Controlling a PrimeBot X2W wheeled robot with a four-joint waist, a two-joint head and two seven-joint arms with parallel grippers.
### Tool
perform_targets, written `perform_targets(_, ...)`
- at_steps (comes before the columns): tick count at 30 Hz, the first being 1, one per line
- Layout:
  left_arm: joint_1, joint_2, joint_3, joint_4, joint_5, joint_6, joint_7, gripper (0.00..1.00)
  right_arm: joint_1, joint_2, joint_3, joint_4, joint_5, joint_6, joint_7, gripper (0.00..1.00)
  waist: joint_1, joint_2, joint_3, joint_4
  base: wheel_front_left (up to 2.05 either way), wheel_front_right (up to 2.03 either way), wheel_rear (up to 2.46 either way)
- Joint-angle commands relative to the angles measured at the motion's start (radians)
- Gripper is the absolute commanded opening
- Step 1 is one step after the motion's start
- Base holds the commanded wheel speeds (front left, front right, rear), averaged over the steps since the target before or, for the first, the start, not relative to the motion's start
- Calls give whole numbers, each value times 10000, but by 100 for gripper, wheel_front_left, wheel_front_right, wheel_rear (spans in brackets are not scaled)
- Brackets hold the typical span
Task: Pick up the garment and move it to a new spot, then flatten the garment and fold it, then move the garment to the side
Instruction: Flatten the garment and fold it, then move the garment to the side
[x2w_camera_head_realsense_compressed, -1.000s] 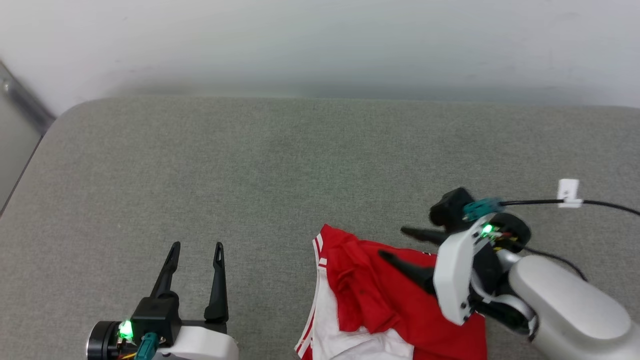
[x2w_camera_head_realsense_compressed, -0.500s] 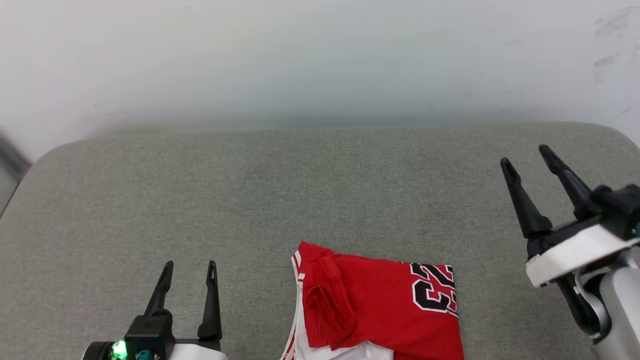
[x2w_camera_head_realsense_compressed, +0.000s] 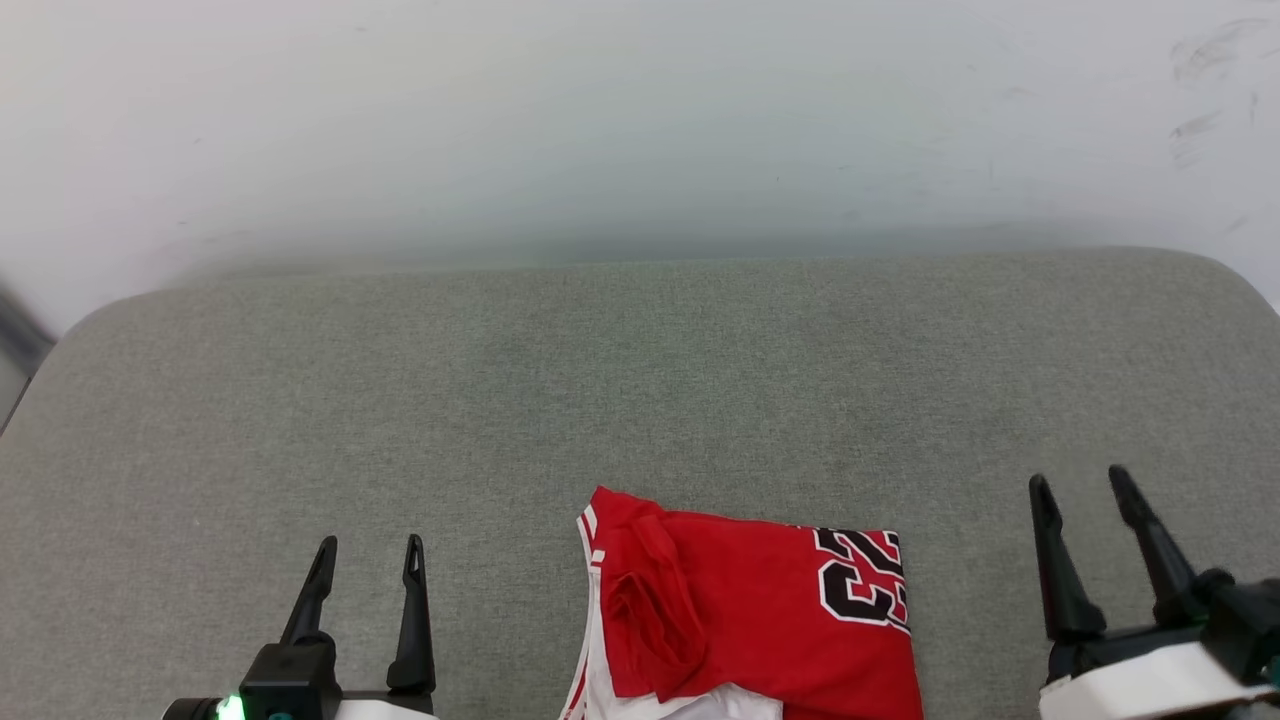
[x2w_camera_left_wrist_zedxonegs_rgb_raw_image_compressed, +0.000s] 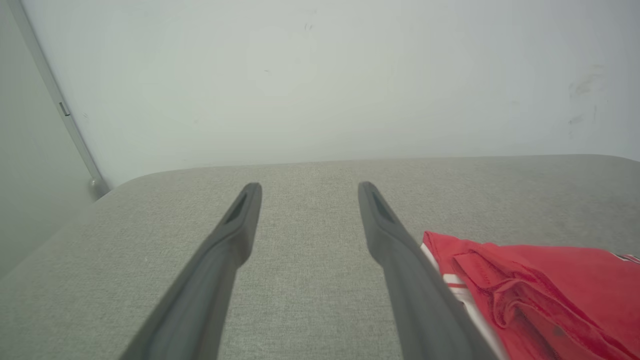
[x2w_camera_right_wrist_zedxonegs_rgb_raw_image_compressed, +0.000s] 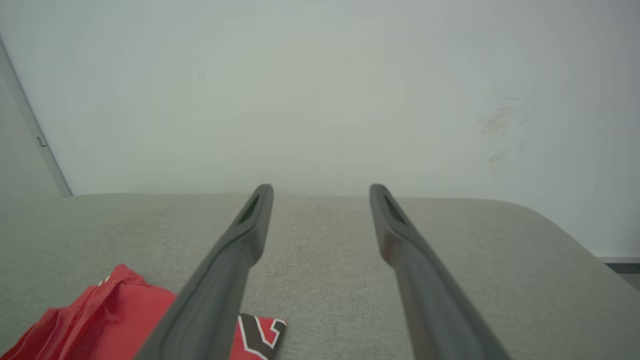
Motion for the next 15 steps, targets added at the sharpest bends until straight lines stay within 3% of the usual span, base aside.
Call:
perform_targets(1, 112, -12, 22, -31, 10, 1, -23, 100, 289, 223, -52, -110, -50, -4, -23, 100, 1, -1, 4, 13, 0, 0, 0)
perform_targets(11, 170, -13, 56, -64, 25, -19, -23, 100, 615, 675, -401, -529, -298, -4, -21, 100, 1, -1, 23, 91, 0, 0, 0)
perform_targets(15, 133, -14, 58, -73, 26, -35, -23, 100, -173, 266, -706, -946, -285, -4, -22, 100, 1, -1, 66, 106, 0, 0, 0)
